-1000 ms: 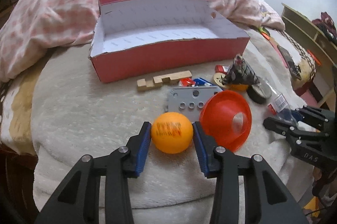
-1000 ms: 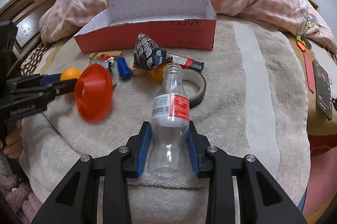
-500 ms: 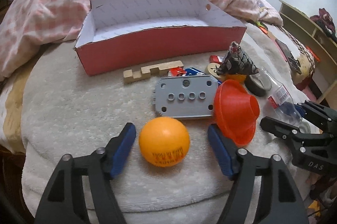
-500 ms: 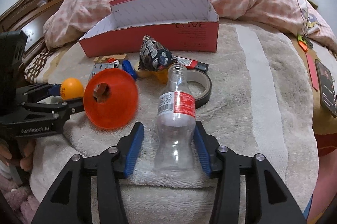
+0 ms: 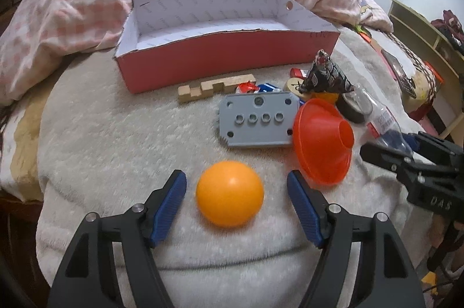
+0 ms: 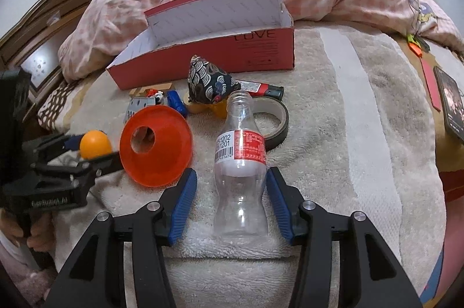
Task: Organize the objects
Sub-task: 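Carry the orange ball and clear bottle up over the red box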
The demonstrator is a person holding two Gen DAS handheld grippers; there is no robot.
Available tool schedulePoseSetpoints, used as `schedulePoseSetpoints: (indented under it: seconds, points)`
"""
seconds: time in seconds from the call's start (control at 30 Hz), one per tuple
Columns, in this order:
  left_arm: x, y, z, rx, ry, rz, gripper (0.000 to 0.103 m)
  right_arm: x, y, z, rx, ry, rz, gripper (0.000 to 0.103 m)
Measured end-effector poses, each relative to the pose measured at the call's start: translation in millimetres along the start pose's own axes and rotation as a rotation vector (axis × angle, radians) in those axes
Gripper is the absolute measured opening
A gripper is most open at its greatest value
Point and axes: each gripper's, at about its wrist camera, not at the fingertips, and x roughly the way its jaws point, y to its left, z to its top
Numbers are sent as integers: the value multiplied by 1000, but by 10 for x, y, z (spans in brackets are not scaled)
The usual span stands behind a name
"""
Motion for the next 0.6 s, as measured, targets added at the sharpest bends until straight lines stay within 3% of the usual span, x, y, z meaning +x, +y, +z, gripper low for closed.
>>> schedulePoseSetpoints:
  seconds: [0.3,0.5,0.6]
  points:
    - [-68,92,-48,-31,-29,45,72,-33,15,-24,8,-10,-6,50]
    - [-68,85,-69,-15,-32,58,45,-69,7,-45,14,-19,-15,30]
    - [-84,90,-74,-18,-34,47,39,-86,12,-49,15,-26,-16,30]
